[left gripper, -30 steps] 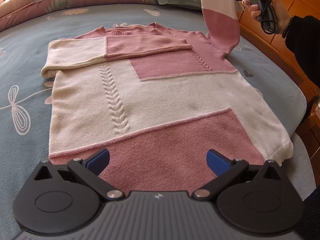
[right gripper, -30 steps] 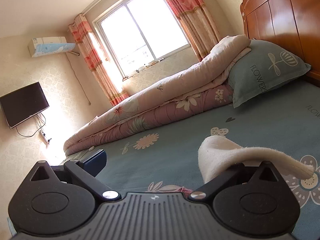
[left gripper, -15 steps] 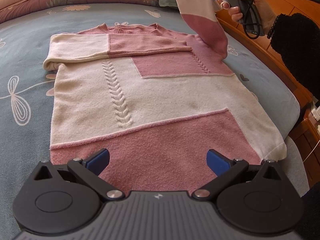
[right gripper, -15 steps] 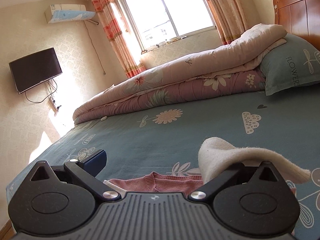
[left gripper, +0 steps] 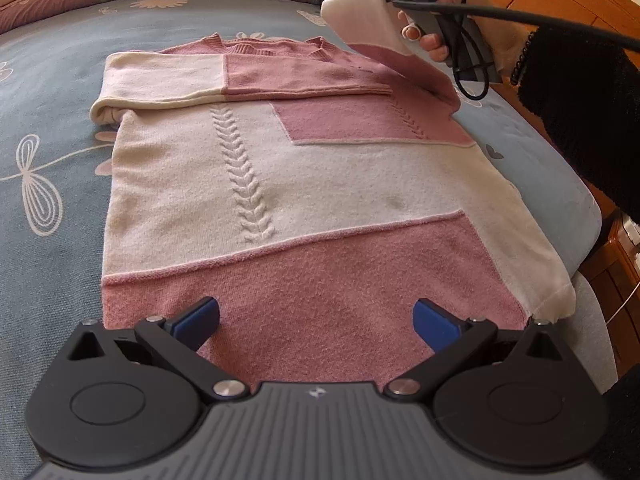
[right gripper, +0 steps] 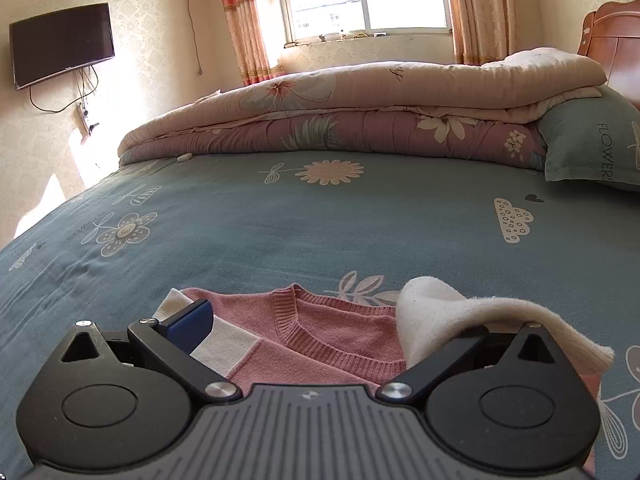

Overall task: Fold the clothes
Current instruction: 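Carry the held cuff across the sweater body toward the collar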

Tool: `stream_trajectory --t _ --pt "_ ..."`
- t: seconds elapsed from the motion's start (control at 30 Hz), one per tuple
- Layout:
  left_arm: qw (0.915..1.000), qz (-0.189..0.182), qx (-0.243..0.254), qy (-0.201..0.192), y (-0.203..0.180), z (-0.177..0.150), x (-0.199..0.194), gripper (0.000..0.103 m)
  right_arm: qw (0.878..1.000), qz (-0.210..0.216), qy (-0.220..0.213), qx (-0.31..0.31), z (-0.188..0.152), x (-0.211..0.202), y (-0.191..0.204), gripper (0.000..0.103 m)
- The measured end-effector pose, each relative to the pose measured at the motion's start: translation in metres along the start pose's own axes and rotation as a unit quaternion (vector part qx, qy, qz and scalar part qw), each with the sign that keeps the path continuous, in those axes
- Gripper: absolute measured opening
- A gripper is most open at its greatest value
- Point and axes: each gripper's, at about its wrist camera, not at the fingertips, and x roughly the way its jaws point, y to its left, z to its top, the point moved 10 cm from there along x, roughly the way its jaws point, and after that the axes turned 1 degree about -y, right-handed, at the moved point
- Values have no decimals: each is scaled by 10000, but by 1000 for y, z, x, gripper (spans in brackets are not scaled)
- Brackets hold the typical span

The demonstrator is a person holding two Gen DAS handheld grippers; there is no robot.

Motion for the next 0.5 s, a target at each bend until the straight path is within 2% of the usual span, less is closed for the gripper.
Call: stream_trajectory --t 0.13,0.37,0.5 --pt "10000 36 10 41 0 -2 2 102 9995 4 289 -93 -20 27 14 103" --pt "10000 51 -30 55 1 -3 3 102 9960 154 766 433 -69 62 17 103" --pt "10000 56 -38 37 2 -4 3 102 9932 384 529 968 -79 51 12 103"
